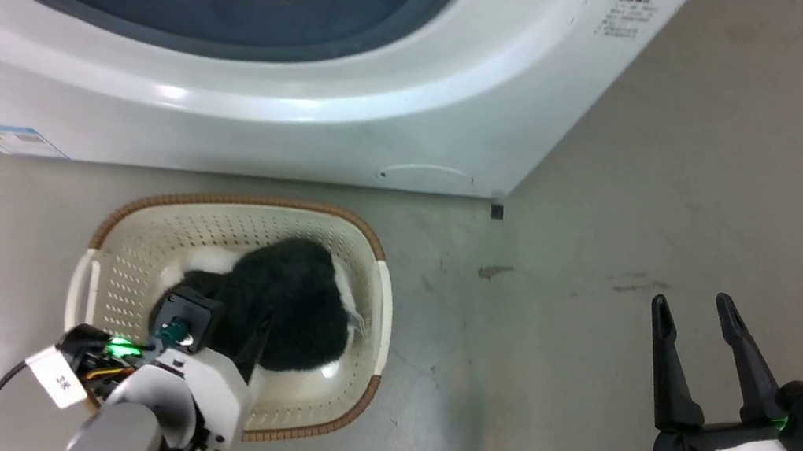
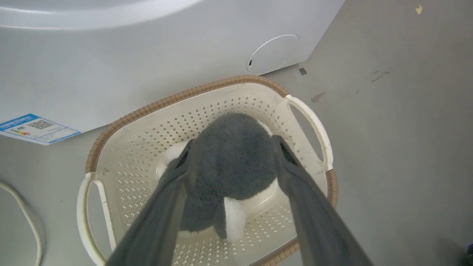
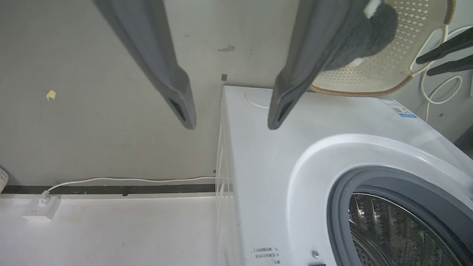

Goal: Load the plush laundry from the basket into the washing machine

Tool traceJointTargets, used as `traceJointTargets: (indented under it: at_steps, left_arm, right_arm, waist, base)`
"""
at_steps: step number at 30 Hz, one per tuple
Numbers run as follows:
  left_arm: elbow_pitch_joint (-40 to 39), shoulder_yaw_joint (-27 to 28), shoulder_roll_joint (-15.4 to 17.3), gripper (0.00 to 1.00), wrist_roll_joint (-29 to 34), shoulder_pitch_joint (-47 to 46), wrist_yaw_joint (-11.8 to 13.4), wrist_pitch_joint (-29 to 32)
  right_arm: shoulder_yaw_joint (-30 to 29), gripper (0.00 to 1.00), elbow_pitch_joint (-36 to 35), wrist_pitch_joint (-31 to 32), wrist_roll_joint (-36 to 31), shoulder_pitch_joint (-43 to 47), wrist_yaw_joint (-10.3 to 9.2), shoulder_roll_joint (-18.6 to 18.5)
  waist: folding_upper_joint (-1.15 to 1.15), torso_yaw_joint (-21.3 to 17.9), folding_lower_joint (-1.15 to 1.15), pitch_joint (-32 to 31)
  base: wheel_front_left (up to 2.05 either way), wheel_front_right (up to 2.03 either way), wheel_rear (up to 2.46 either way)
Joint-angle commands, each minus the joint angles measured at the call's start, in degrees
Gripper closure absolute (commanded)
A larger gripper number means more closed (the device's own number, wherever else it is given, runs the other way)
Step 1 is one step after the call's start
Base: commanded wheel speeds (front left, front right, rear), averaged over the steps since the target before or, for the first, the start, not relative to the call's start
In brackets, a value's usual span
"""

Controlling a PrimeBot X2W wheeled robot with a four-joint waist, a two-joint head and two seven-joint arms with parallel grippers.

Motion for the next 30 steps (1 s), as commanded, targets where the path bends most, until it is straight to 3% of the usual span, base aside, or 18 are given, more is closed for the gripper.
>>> traceJointTargets:
  at_steps: [1, 15, 30]
  left_arm:
    - [3.0, -0.9, 0.9, 0.0, -1.2, -2.2, 0.3, 0.4]
    - [13.8, -5.8, 3.0, 0.0, -3.5, -10.8, -0.2, 0.3]
    - [24.2, -13.1, 5.2, 0.0, -4.5, -22.5, -1.0, 5.6]
  right_arm:
    - [0.2, 0.0, -0.2, -0.7, 0.8, -1.6, -0.03, 0.0]
    - [0.4, 0.0, -0.7, -2.4, 2.8, -3.5, -0.03, 0.0]
    - [1.5, 0.0, -0.4, -4.2, 5.2, -6.2, -0.04, 0.0]
  waist:
    - [0.0, -0.8, -0.01, 1.6]
    - [0.0, -2.7, -0.01, 8.9]
    - [0.0, -5.3, -0.01, 17.7]
  base:
    - [0.0, 0.0, 0.0]
    - [0.0, 0.0, 0.0]
    - [0.0, 0.0, 0.0]
